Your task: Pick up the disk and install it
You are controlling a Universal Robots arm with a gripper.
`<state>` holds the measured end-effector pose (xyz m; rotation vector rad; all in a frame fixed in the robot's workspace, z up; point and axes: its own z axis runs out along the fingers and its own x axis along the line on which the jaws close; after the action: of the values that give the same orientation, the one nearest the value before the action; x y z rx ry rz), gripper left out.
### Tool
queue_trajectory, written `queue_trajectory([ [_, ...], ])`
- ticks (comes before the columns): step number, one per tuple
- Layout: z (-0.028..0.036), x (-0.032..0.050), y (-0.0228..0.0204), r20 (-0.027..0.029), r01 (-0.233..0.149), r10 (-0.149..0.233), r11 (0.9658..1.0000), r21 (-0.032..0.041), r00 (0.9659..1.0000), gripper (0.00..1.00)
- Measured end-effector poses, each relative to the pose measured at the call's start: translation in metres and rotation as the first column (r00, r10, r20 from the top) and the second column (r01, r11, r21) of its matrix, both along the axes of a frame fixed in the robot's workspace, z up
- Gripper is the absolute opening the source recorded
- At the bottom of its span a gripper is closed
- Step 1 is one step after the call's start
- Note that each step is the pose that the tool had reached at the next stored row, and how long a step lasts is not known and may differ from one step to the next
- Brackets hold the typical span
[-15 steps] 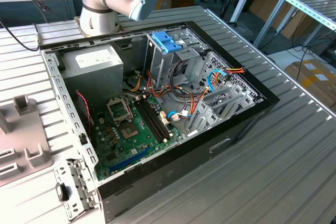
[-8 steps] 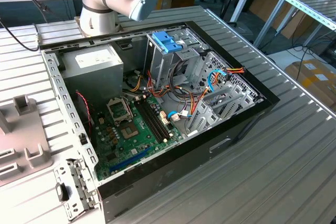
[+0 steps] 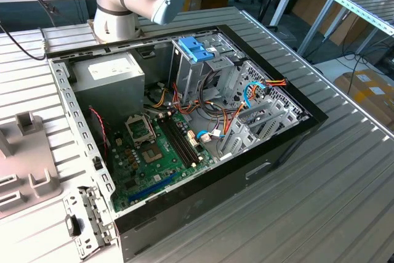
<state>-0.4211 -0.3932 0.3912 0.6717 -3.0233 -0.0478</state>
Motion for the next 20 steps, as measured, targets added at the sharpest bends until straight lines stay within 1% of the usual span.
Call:
queue_trajectory([
  [6, 0.0, 0.0, 0.0, -0.0001, -0.03, 0.03, 0.9996, 0.0, 0.9996, 0.11],
  [11, 0.0, 0.0, 0.0, 0.0, -0.054, 0.054, 0.9985, 0.0, 0.9985, 0.11],
  [16, 0.0, 0.0, 0.0, 0.0, -0.083, 0.083, 0.9966, 0.0, 0.9966, 0.11],
  [20, 0.0, 0.0, 0.0, 0.0, -0.115, 0.115, 0.9934, 0.0, 0.9934, 0.11],
])
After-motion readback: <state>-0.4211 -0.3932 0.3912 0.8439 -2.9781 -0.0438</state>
